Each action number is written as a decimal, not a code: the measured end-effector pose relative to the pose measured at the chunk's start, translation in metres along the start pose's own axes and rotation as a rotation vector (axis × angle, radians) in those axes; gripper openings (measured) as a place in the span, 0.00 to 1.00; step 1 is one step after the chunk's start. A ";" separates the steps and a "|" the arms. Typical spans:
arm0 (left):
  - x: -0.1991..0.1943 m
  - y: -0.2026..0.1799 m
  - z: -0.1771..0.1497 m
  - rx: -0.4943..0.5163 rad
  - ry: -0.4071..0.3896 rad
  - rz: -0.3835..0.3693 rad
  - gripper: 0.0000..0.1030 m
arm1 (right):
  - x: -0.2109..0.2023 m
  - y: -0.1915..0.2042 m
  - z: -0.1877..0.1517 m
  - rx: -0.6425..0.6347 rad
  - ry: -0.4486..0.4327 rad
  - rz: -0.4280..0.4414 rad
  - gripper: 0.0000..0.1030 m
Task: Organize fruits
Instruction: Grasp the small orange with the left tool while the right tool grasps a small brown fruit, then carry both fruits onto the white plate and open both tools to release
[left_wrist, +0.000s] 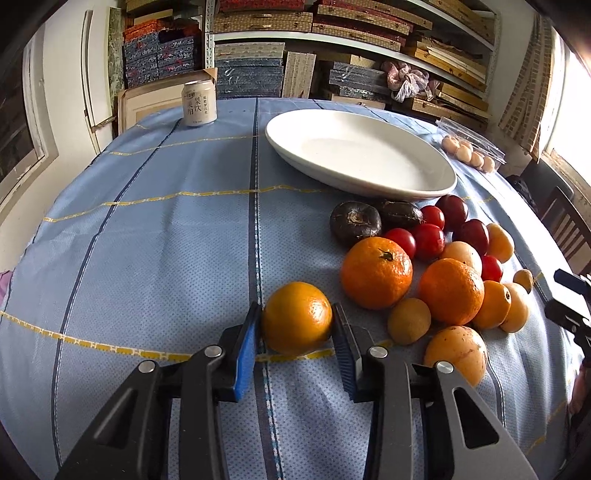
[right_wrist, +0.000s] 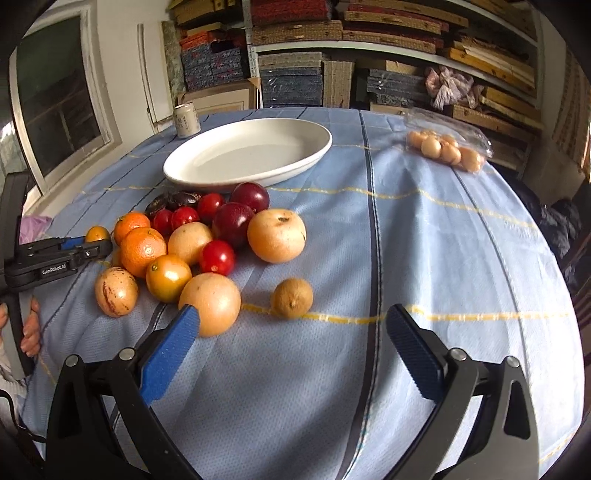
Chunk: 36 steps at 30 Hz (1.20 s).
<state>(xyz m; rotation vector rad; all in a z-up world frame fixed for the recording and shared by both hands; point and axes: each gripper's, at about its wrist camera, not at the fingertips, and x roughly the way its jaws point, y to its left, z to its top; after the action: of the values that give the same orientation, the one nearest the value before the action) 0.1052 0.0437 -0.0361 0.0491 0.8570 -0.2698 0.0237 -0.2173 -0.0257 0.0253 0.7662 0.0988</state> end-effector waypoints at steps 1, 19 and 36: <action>0.000 0.001 0.000 -0.004 0.000 -0.003 0.37 | 0.003 0.000 0.003 -0.011 0.002 -0.009 0.95; 0.000 0.004 0.001 -0.012 0.001 -0.011 0.37 | 0.037 -0.009 0.011 0.018 0.095 0.062 0.32; -0.022 -0.005 0.028 0.016 -0.069 -0.005 0.37 | 0.006 -0.002 0.047 -0.025 -0.008 0.106 0.26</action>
<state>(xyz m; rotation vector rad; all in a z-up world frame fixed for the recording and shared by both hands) 0.1110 0.0392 -0.0012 0.0521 0.7864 -0.2812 0.0608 -0.2179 0.0033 0.0428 0.7556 0.2087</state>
